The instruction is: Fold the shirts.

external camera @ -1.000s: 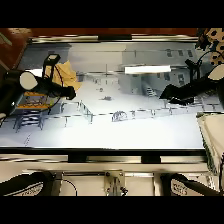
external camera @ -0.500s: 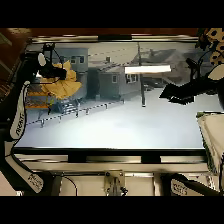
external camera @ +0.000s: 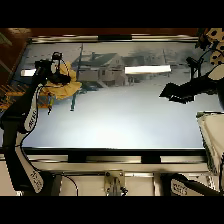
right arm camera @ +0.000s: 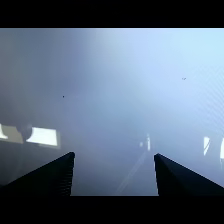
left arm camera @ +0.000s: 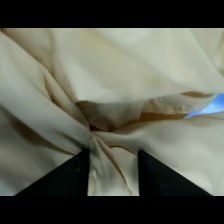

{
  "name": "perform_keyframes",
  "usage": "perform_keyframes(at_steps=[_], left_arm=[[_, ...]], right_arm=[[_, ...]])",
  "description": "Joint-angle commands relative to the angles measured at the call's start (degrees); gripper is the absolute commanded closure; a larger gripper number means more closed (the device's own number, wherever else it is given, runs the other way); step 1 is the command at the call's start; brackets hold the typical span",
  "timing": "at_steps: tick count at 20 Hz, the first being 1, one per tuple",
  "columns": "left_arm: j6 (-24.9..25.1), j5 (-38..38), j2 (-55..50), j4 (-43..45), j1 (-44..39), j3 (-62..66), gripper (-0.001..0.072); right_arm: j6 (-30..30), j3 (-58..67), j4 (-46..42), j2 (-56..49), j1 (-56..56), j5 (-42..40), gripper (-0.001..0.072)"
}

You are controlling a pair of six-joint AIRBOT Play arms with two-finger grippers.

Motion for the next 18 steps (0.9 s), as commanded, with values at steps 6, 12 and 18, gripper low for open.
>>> perform_keyframes(at_steps=[6, 12, 18], left_arm=[[-4.52, -0.79, 0.52, 0.83, -0.39, 0.22, 0.068], [-4.48, 5.88, 15.26, 0.81, -8.17, 0.24, 0.0682], [-4.26, 5.73, 41.77, 0.83, -24.81, 0.2, 0.0682]], right_arm=[[-0.04, 0.0, 0.11, -0.04, 0.02, 0.2, 0.0094], [-0.48, 3.54, 1.49, 0.35, -0.02, 1.95, 0.0094], [-3.5, 21.77, -4.26, 4.15, -0.04, 7.85, 0.0094]])
